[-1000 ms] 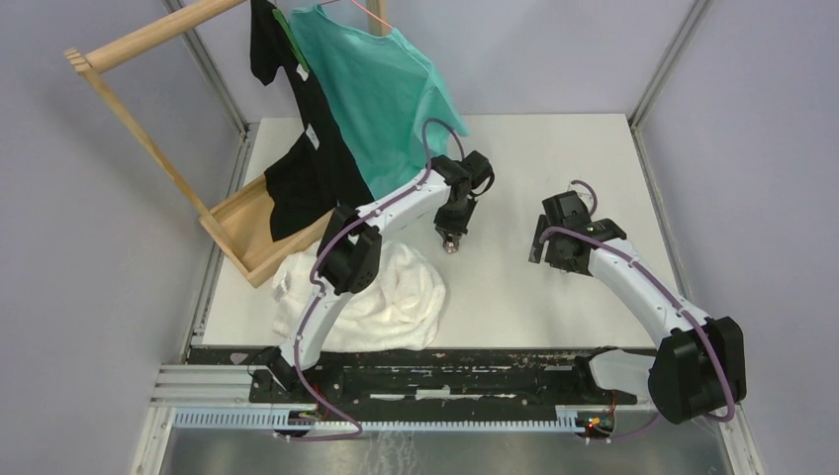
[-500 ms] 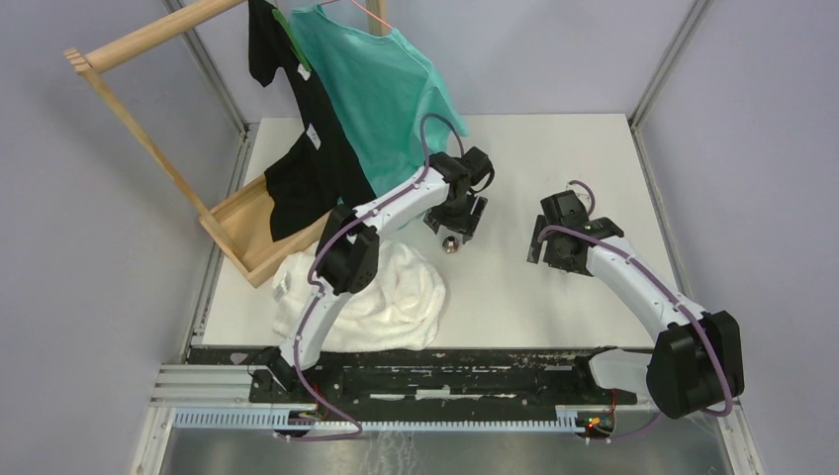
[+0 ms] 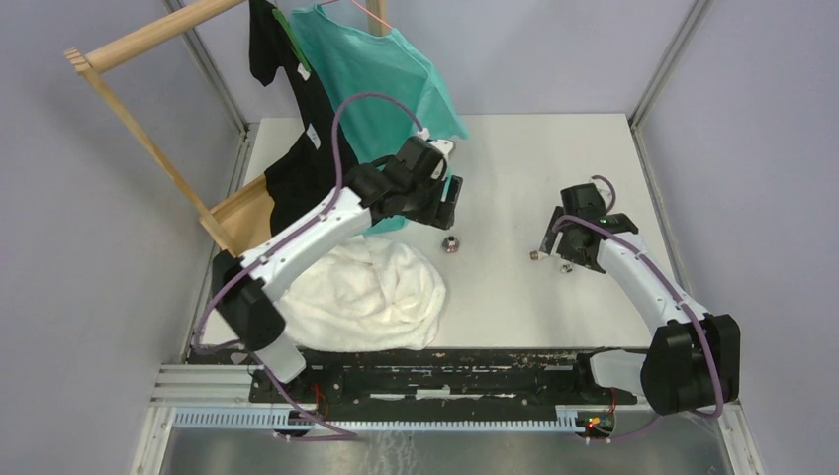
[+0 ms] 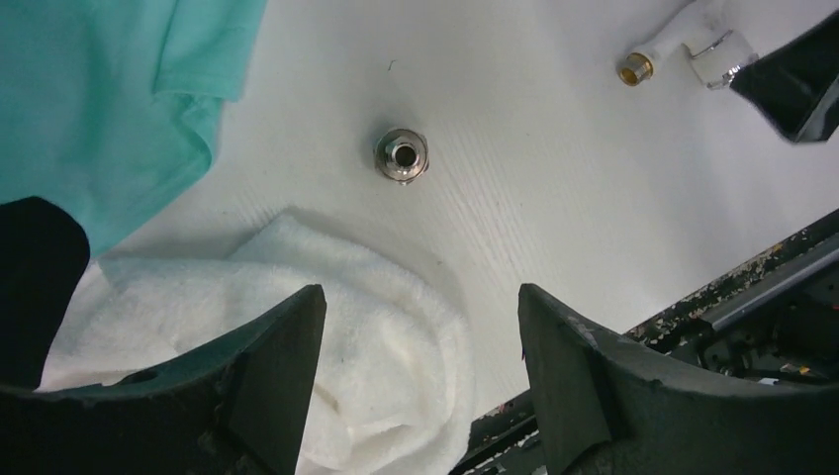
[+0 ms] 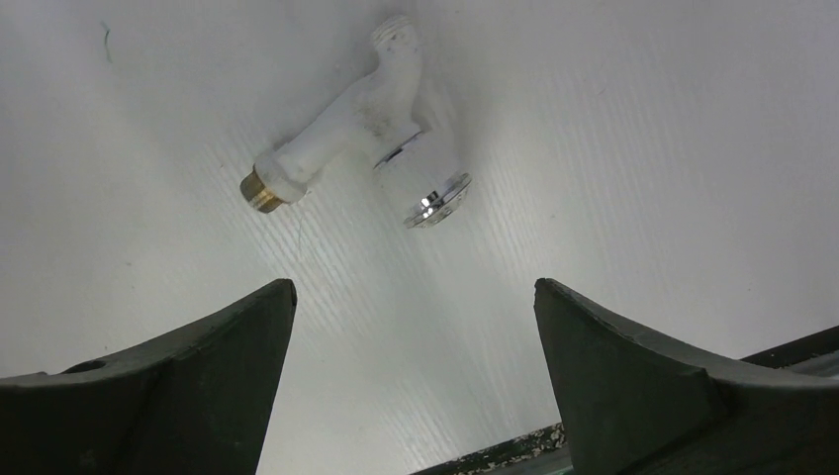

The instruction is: Install the water faucets

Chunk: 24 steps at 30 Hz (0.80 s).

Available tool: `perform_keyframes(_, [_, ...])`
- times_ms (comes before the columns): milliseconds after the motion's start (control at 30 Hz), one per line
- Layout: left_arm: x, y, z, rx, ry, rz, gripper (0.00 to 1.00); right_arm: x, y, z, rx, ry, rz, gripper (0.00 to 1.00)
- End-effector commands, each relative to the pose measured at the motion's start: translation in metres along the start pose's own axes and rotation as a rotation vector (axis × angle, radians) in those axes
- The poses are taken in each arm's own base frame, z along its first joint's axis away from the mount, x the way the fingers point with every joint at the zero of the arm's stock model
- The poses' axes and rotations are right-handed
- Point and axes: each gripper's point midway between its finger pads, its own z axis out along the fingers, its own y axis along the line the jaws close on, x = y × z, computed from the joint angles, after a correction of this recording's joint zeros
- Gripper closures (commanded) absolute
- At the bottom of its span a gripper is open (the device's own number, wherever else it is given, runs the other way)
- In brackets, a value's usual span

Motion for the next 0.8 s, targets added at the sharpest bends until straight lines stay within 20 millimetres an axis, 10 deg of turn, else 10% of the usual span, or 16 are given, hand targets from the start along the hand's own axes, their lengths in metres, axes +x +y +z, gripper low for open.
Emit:
perform_keyframes(0, [-0.004,0.000,-0.021,0.065,-0.189,-0.003,0.22,-0.013,-0.006,0.009,-0.039,0.001,0.104,0.03])
perform_keyframes(300, [0.034,0.039,-0.029,-0.032,-0.349,-0.152,0.22,-0.023,-0.012,0.025,-0.094,0.065,0.176,0.00])
perform_keyframes(767, [0.047,0.019,-0.032,0.128,-0.384,-0.127,0.11,-0.010,0.030,0.061,-0.298,0.232,0.057,0.05])
